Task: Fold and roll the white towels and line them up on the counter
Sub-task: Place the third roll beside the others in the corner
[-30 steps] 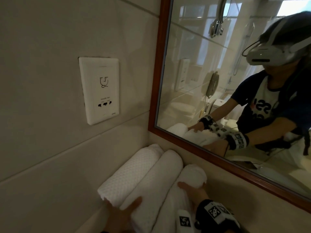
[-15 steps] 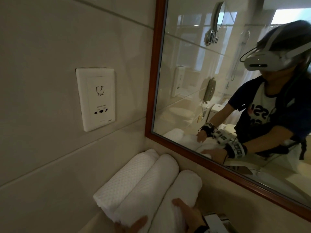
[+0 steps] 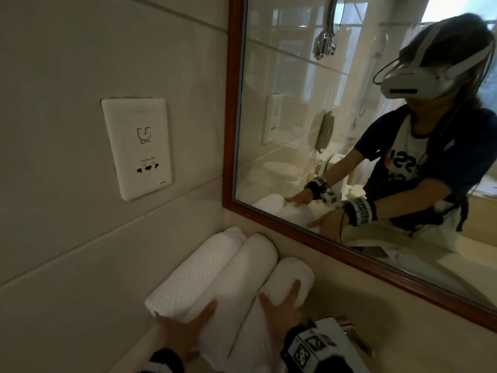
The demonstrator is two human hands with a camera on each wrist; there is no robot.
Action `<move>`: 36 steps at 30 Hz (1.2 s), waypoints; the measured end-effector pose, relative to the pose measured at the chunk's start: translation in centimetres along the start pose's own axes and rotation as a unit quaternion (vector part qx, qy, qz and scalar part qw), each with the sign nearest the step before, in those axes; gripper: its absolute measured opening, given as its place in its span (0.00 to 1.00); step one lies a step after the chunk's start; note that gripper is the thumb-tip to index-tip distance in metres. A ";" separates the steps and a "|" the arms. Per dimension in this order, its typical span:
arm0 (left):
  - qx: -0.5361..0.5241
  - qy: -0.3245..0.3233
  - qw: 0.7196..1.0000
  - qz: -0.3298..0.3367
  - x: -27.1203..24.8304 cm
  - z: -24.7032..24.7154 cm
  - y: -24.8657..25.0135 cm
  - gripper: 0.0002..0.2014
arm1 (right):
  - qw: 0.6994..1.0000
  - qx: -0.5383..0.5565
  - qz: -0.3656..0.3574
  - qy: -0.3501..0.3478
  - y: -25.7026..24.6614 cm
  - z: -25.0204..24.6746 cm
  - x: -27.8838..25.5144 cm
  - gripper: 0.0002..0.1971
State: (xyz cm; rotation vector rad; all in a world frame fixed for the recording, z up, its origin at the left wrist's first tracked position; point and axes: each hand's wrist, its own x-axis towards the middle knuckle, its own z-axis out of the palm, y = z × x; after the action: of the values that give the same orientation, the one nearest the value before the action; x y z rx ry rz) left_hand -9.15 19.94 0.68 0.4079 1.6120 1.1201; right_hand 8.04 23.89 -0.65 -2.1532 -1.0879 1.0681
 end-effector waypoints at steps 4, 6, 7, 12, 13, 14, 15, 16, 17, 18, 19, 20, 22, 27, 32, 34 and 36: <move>0.019 -0.024 0.999 -0.034 0.2 -1.4 0.7 0.64 | 0.998 0.051 -0.001 -0.040 -1.0 -1.8 -0.4 0.50; 0.068 -0.020 0.997 -0.029 0.9 -2.3 1.8 0.67 | 0.999 0.027 -0.004 -0.044 -2.0 -2.9 -0.7 0.51; 0.101 -0.007 0.994 -0.026 1.0 -2.7 2.6 0.70 | 0.999 0.003 -0.008 -0.041 -2.4 -3.2 -0.8 0.51; 0.422 0.040 0.897 0.123 0.0 -0.9 2.7 0.71 | 0.994 -0.098 -0.001 -0.045 -3.3 -2.1 -1.5 0.54; 0.506 0.023 0.848 0.155 -0.4 -0.1 2.1 0.68 | 0.992 -0.113 0.002 -0.049 -3.2 -1.5 -1.5 0.55; 0.562 0.005 0.808 0.174 -0.3 0.6 1.4 0.65 | 0.990 -0.131 0.003 -0.052 -3.0 -1.0 -1.4 0.56; 0.591 -0.005 0.787 0.175 -0.3 1.1 1.0 0.63 | 0.988 -0.149 0.000 -0.052 -2.8 -0.5 -1.4 0.57; 0.609 -0.009 0.776 0.164 0.1 1.5 0.9 0.61 | 0.987 -0.154 -0.003 -0.050 -2.7 -0.2 -1.3 0.58; 0.627 -0.014 0.763 0.154 0.4 1.6 1.0 0.60 | 0.987 -0.152 -0.005 -0.048 -2.5 0.0 -1.2 0.57; 0.648 -0.020 0.748 0.144 0.6 1.7 1.4 0.60 | 0.988 -0.150 -0.007 -0.047 -2.4 -0.1 -1.1 0.57; 0.669 -0.023 0.729 0.141 0.8 1.8 1.8 0.61 | 0.987 -0.155 -0.010 -0.051 -2.3 -0.4 -1.1 0.58; 0.687 -0.029 0.713 0.137 0.7 1.7 2.3 0.63 | 0.983 -0.173 -0.015 -0.058 -2.4 -0.8 -0.9 0.58; 0.705 -0.043 0.697 0.118 0.4 1.7 3.9 0.62 | 0.974 -0.216 -0.030 -0.057 -3.6 -2.2 -0.4 0.58; 0.722 -0.069 0.671 0.157 0.5 2.7 6.3 0.58 | 0.951 -0.288 -0.111 -0.032 -6.4 -3.6 0.1 0.56; 0.740 -0.050 0.651 0.162 1.9 4.5 5.0 0.57 | 0.946 -0.301 -0.107 -0.060 -4.8 -0.3 0.4 0.51; 0.746 -0.047 0.644 0.160 1.9 4.5 5.1 0.57 | 0.938 -0.324 -0.109 -0.062 -4.8 -0.4 0.7 0.51; 0.732 -0.050 0.657 0.172 1.7 4.2 4.9 0.58 | 0.938 -0.319 -0.107 -0.084 -4.9 -1.3 0.4 0.50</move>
State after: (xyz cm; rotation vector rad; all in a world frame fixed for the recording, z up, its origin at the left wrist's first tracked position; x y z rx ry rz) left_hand -7.36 25.52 3.86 1.8257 2.0732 -0.2903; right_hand 7.10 26.80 3.37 -2.3575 -1.9133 0.8847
